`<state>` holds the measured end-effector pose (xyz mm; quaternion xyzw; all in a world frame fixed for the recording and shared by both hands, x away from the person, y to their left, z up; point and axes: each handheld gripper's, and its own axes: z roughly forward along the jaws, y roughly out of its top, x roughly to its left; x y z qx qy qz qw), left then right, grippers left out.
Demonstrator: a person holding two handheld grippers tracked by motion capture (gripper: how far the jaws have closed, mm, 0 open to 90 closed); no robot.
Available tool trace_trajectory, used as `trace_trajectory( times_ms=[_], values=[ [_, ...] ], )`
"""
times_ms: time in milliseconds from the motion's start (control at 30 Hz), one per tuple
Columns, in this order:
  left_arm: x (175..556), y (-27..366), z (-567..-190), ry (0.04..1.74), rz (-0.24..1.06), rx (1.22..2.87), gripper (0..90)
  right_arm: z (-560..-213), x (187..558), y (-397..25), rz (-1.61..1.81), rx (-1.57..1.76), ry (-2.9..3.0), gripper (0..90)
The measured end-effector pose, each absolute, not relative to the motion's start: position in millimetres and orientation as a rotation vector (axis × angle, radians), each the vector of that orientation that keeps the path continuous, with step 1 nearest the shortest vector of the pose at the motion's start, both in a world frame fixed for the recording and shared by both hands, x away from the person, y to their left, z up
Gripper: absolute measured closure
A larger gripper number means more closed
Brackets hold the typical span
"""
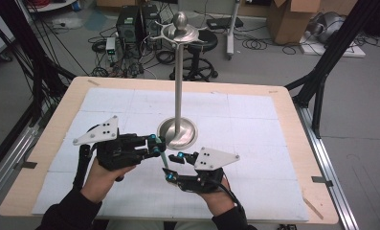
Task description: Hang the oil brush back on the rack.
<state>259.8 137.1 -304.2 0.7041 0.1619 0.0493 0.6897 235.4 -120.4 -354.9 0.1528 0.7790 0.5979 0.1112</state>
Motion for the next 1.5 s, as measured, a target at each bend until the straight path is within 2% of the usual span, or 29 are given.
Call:
trace_trajectory(
  times_ms=[200, 267, 300, 500, 567, 600, 633, 700, 733, 833, 867, 1133, 1500],
  values=[
    [258, 132, -302, 0.354, 0.107, 1.570, 79.1, -350, 235, -119, 1.733, 0.444, 2.298, 67.1],
    [258, 131, -301, 0.349, 0.104, 1.568, 79.1, -351, 234, -118, 1.730, 0.450, 2.303, 73.5],
    [258, 131, -301, 0.347, 0.092, 1.564, 79.5, -351, 234, -118, 1.727, 0.449, 2.305, 81.4],
    [257, 132, -301, 0.348, 0.116, 1.545, 78.8, -351, 238, -120, 1.755, 0.483, 2.293, 84.3],
    [257, 135, -300, 0.356, 0.138, 1.516, 56.9, -351, 239, -122, 1.755, 0.495, 2.279, 84.4],
    [258, 138, -300, 0.366, 0.150, 1.505, 56.9, -351, 239, -122, 1.755, 0.495, 2.279, 84.4],
    [257, 142, -299, 0.373, 0.160, 1.494, 48.3, -351, 242, -125, 1.768, 0.501, 2.269, 84.4],
    [255, 157, -298, 0.373, 0.204, 1.482, 43.6, -351, 246, -127, 1.784, 0.525, 2.263, 84.5],
    [255, 157, -298, 0.373, 0.204, 1.482, 38.2, -351, 246, -127, 1.784, 0.525, 2.263, 84.5],
    [255, 175, -301, 0.396, 0.199, 1.463, 35.1, -350, 253, -133, 1.821, 0.557, 2.242, 84.5],
    [255, 181, -304, 0.403, 0.203, 1.465, 30.0, -349, 259, -136, 1.833, 0.576, 2.232, 84.5],
    [258, 218, -334, 0.534, 0.252, 1.509, 17.6, -335, 280, -143, 1.917, 0.547, 2.230, 84.4],
    [260, 235, -369, 0.594, 0.294, 1.525, 18.7, -283, 313, -142, 2.004, 0.440, 2.241, 84.4]
  ],
)
